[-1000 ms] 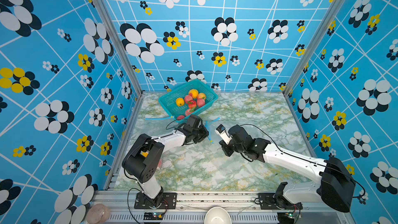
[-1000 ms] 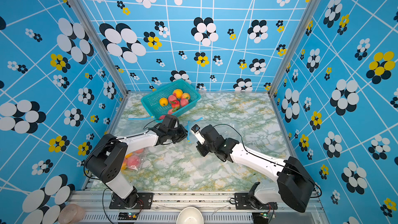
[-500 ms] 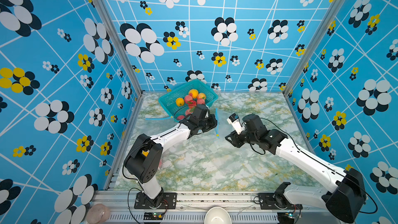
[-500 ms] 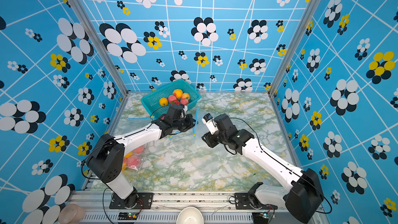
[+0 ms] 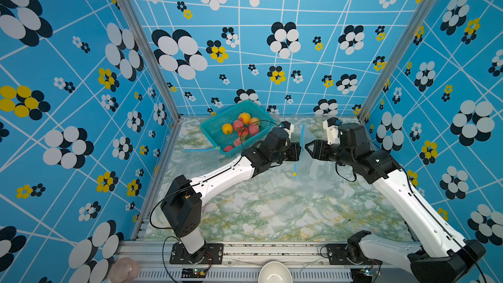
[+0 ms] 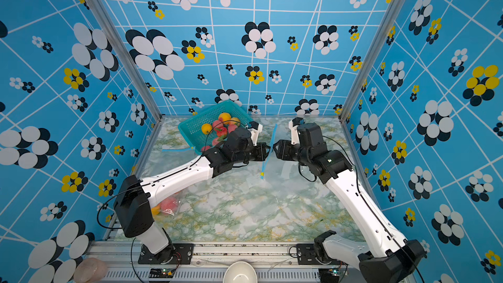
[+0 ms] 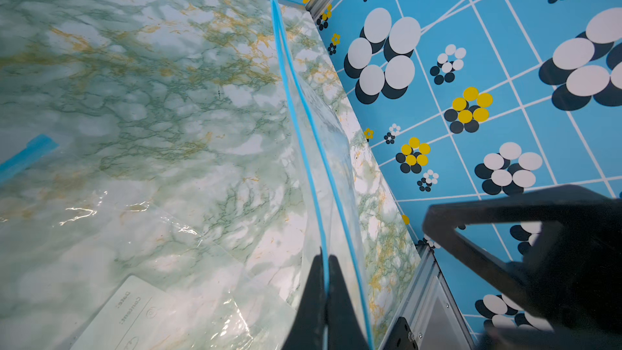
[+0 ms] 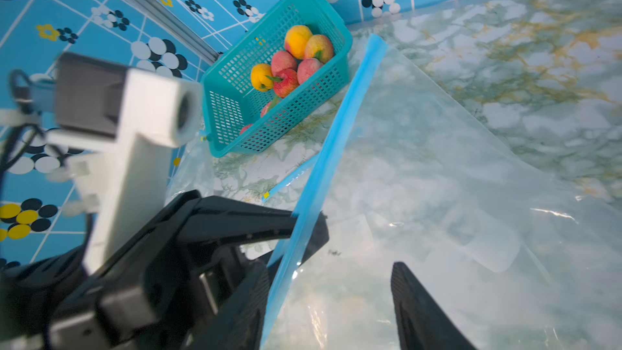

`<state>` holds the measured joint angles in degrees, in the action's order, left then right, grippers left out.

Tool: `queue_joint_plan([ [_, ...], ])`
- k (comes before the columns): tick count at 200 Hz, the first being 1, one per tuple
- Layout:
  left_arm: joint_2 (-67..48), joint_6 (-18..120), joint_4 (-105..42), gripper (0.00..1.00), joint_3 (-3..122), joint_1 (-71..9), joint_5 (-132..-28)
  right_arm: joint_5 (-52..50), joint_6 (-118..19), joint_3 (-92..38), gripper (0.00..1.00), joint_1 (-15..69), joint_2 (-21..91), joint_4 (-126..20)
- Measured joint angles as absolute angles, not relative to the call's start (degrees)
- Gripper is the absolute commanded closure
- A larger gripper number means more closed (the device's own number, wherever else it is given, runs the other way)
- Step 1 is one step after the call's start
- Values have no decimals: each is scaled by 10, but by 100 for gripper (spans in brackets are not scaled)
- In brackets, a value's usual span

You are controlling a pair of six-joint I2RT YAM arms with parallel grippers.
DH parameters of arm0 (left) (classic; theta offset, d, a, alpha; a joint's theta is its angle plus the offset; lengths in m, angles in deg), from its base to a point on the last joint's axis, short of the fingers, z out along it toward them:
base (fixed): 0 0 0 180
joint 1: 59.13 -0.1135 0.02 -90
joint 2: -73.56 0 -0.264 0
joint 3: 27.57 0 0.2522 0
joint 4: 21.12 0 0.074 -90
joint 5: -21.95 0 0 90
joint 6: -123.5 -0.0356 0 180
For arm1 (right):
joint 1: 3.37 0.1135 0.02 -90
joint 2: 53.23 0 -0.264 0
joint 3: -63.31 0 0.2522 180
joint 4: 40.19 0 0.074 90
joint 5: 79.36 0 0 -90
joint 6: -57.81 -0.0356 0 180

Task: Place the peach in a zip-top bag and seal the zipper
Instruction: Open the zipper food storage bag.

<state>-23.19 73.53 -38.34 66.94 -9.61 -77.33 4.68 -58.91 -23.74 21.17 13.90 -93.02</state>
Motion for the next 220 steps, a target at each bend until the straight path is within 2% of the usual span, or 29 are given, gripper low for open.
queue_joint_plan([
  [61,-245,661,-411,100,718,-50,-720,81,-619,-260,41,210,141,-980],
  [165,-283,623,-424,100,748,-13,-710,144,-624,-267,40,206,140,-1026],
  [220,-283,615,-423,100,748,-8,-701,151,-635,-268,49,181,151,-1008],
])
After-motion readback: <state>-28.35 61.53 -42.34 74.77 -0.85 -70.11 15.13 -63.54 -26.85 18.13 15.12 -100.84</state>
